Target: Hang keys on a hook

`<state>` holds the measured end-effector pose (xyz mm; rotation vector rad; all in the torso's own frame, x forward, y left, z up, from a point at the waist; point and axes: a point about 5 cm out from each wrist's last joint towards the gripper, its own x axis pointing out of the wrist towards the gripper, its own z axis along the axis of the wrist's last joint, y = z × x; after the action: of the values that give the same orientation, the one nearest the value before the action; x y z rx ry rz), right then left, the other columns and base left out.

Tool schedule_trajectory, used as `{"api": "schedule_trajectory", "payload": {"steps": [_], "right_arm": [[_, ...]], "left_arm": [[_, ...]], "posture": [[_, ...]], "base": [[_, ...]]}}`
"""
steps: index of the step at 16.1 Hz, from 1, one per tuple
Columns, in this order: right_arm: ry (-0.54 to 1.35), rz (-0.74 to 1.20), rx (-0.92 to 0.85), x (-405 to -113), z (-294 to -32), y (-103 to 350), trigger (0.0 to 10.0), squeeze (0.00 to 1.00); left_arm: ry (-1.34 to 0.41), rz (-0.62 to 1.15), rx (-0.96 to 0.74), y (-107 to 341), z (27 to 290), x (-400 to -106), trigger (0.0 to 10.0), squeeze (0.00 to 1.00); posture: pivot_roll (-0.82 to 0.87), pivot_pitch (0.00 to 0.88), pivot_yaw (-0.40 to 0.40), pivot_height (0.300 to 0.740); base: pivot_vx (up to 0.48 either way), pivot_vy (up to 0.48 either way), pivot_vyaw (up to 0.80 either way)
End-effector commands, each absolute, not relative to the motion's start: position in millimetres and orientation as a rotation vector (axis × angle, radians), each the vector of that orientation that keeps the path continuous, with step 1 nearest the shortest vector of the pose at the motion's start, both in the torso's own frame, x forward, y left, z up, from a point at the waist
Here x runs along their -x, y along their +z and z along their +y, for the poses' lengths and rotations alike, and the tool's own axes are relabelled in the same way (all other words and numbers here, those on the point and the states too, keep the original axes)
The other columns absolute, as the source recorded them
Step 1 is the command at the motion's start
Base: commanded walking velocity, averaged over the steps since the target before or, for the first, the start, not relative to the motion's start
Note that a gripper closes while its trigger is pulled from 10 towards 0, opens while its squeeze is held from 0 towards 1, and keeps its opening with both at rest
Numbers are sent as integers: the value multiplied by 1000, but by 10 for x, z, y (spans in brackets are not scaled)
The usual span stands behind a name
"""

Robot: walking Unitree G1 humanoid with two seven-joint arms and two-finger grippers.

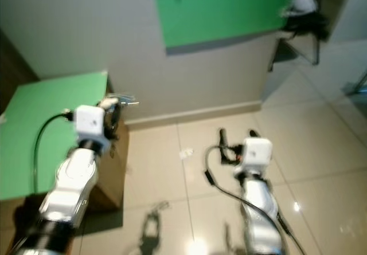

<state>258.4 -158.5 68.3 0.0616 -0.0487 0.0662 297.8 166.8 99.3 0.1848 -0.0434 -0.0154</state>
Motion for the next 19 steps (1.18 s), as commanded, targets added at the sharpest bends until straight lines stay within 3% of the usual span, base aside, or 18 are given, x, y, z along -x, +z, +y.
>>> {"api": "schedule_trajectory", "payload": {"steps": [1, 19], "right_arm": [[58, -37, -53, -2571, -1619, 660, 10000, 0], [100, -40, -49, -2701, -1581, 670, 10000, 0]], "left_arm": [[-21, -48, -172, 1012, 1634, -2995, 0, 0], [-39, -43, -156, 988, 1575, -3023, 0, 0]], "posture": [[-198, 30, 149, 740], [-196, 3, 147, 740]], "base": [[480, 0, 0], [480, 0, 0]]}}
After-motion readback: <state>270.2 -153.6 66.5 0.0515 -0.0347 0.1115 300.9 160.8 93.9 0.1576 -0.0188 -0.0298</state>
